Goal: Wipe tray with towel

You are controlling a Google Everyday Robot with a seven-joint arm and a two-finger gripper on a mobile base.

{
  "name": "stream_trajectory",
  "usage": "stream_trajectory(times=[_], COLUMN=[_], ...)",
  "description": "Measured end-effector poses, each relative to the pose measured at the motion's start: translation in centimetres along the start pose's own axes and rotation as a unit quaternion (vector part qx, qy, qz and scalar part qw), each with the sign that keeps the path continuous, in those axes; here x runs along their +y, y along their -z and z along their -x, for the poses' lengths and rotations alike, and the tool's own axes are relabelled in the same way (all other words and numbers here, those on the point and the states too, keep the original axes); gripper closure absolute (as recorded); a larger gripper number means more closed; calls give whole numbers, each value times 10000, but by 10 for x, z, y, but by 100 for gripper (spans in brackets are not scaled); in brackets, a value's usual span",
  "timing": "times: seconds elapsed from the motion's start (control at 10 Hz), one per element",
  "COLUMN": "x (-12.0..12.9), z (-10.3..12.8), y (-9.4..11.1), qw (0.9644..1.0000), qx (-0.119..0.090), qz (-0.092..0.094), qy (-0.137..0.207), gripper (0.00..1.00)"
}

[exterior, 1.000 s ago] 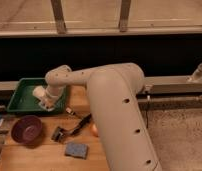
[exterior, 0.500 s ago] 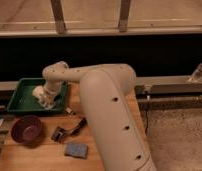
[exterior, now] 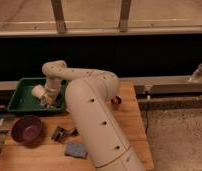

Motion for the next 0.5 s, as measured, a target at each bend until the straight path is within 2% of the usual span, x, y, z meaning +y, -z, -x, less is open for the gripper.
stream_trajectory(times=[0.2, 0.4, 0.5], x=[-3, -2, 2], z=[-16, -29, -23], y=[-4, 1, 3], qw=[9997, 9996, 9996], qx=[180, 163, 225], qz=[92, 128, 119], qy=[-158, -165, -83], gripper=[100, 100, 100])
